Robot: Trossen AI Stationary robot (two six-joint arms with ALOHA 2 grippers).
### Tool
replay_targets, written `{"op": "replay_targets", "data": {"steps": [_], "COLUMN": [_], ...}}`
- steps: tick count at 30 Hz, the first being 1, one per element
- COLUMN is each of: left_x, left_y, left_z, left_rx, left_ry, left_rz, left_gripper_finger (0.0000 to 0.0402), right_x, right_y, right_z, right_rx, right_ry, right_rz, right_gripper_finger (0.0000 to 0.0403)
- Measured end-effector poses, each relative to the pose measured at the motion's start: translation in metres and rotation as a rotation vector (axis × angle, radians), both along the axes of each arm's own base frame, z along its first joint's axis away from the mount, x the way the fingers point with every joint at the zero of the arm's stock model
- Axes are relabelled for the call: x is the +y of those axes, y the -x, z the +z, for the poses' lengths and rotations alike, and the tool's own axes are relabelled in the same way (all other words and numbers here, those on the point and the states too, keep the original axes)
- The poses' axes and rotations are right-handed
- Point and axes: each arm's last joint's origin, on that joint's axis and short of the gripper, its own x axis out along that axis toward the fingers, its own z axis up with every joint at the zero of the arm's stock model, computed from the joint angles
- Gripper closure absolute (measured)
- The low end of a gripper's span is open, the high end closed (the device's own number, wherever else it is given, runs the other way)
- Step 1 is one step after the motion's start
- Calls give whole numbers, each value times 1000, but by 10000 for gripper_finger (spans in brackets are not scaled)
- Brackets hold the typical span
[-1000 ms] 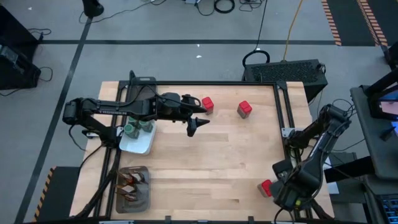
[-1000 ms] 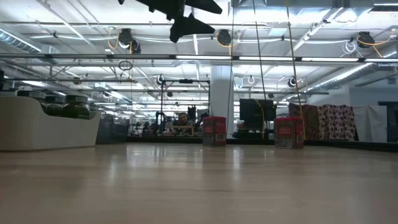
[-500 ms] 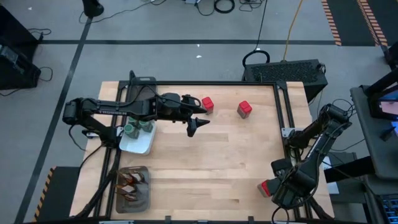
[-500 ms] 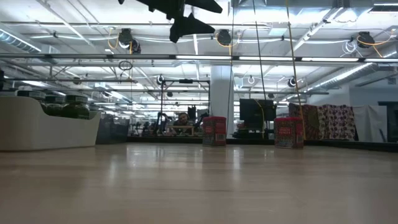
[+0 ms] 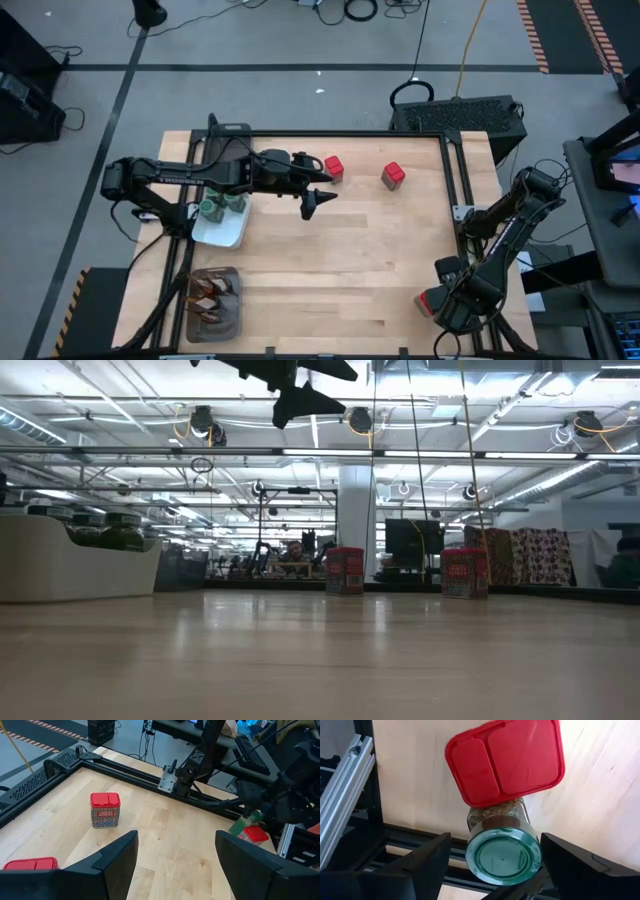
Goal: Sort spices by type
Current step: Put the green bottle seasoning into the white bin
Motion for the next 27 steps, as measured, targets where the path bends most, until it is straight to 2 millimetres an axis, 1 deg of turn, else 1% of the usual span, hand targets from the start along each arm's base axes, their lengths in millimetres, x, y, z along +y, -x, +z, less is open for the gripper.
{"op": "replay_targets", "data": {"steps": [5, 13, 15, 21, 24, 27], "left_x": [0, 0, 0, 0, 0, 0], "left_y": [0, 0, 0, 0, 0, 0], "left_z": [0, 0, 0, 0, 0, 0], "left_rx": [0, 1, 1, 5, 5, 5], "left_ry": [0, 0, 1, 2, 2, 3], "left_rz": [0, -1, -1, -1, -2, -2], "left_gripper_finger": [135, 135, 135, 135, 135, 135], "right_x": [-2, -4, -4, -9, -16, -25], "right_y": [1, 3, 3, 6, 10, 13], "right_z": [-4, -7, -7, -1, 5, 12], "right_rx": [11, 18, 18, 19, 10, -29], "right_ry": [12, 22, 22, 28, 78, 113], "right_rz": [0, 4, 4, -38, -80, -127], "right_gripper_finger": [134, 217, 230, 229, 220, 219]}}
